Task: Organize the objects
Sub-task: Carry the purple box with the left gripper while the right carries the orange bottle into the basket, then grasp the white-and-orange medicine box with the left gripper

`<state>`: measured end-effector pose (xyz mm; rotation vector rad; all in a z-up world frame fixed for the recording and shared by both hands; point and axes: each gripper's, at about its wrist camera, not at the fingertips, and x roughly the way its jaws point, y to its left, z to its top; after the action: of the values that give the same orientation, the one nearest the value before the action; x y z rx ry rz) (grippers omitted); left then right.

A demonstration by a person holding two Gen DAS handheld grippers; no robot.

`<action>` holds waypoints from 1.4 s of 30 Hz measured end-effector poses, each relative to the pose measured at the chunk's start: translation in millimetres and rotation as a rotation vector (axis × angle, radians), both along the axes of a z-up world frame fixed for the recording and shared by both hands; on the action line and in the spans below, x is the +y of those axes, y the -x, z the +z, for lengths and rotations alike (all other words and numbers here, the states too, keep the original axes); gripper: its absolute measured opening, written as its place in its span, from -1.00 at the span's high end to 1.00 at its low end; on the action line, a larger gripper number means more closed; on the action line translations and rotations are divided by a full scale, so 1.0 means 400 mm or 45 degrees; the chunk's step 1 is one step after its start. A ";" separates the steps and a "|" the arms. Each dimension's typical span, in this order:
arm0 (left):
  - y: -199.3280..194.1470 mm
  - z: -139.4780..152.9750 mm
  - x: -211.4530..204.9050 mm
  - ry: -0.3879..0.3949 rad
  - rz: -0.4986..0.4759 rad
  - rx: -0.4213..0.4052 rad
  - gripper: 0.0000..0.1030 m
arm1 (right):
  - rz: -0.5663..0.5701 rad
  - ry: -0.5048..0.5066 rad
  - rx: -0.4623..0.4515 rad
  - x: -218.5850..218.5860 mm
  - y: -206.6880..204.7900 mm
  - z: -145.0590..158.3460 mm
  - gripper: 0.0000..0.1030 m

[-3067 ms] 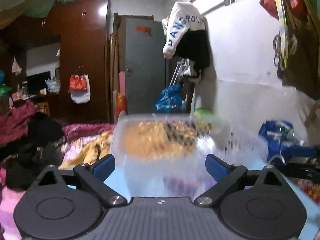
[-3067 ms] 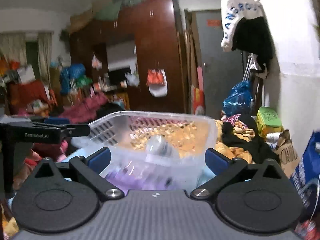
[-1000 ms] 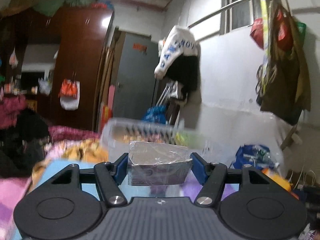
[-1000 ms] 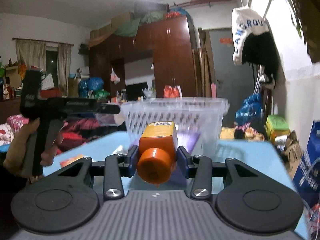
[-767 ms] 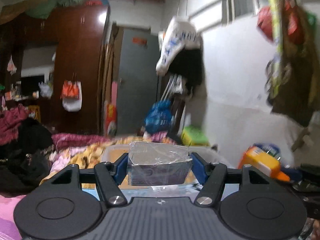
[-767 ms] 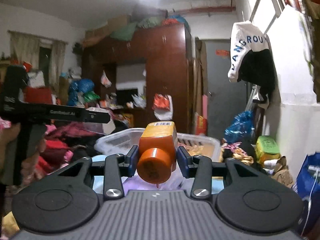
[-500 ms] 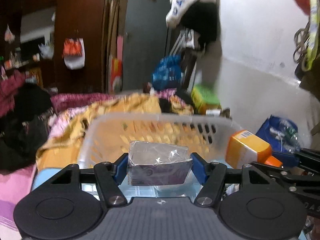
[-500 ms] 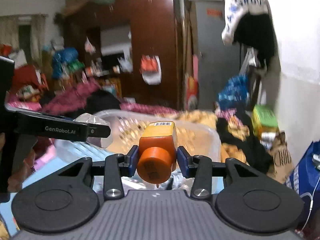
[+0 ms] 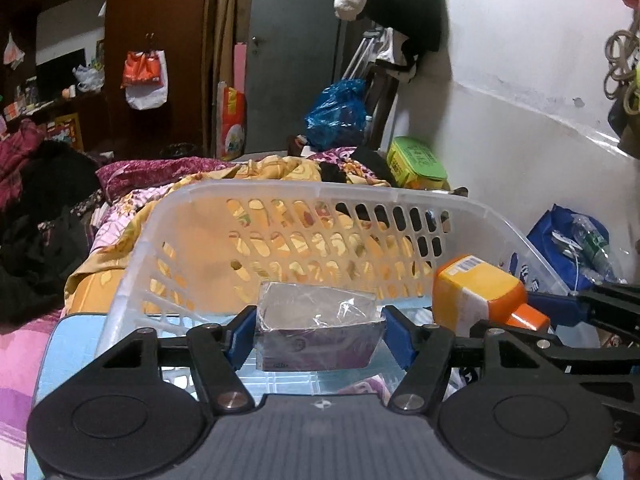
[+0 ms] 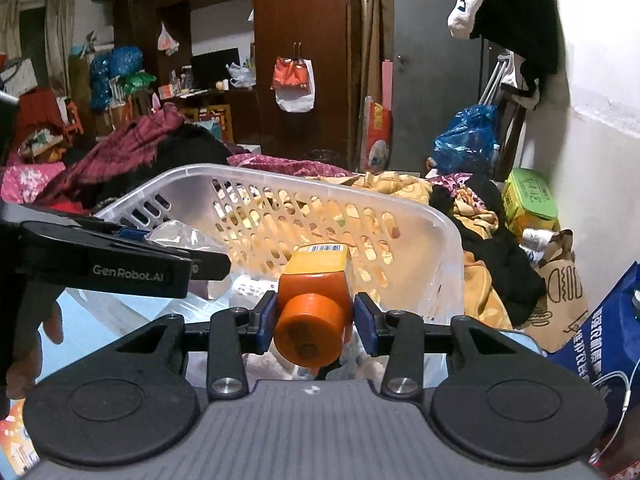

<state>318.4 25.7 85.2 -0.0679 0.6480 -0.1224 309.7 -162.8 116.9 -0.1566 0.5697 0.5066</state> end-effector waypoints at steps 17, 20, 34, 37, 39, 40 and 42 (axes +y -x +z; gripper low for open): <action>0.506 -0.092 0.088 -0.045 -0.113 -0.475 -0.91 | 0.001 -0.387 -0.273 -0.268 0.332 -0.138 -1.00; 0.591 -0.142 0.129 -0.039 -0.094 -0.491 -0.91 | 0.022 -0.468 -0.236 -0.260 0.383 -0.204 -1.00; 0.717 -0.259 0.295 -0.144 -0.249 -0.492 -0.79 | 0.473 -0.360 -0.235 0.001 0.447 -0.253 -0.82; 0.689 -0.282 0.310 -0.093 -0.283 -0.461 -0.61 | 0.538 -0.317 -0.205 0.027 0.453 -0.262 -0.64; 0.683 -0.296 0.317 -0.054 -0.324 -0.451 -0.56 | 0.558 -0.289 -0.186 0.041 0.448 -0.267 -0.47; 0.683 -0.303 0.315 -0.049 -0.339 -0.449 -0.53 | 0.562 -0.276 -0.176 0.048 0.440 -0.269 -0.42; 0.679 -0.309 0.304 -0.045 -0.368 -0.440 -0.41 | 0.578 -0.263 -0.149 0.059 0.444 -0.275 -0.27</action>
<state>46.6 147.5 -38.5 0.0804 0.3113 -0.3926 132.1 -139.2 6.8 -0.1177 0.3622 0.9866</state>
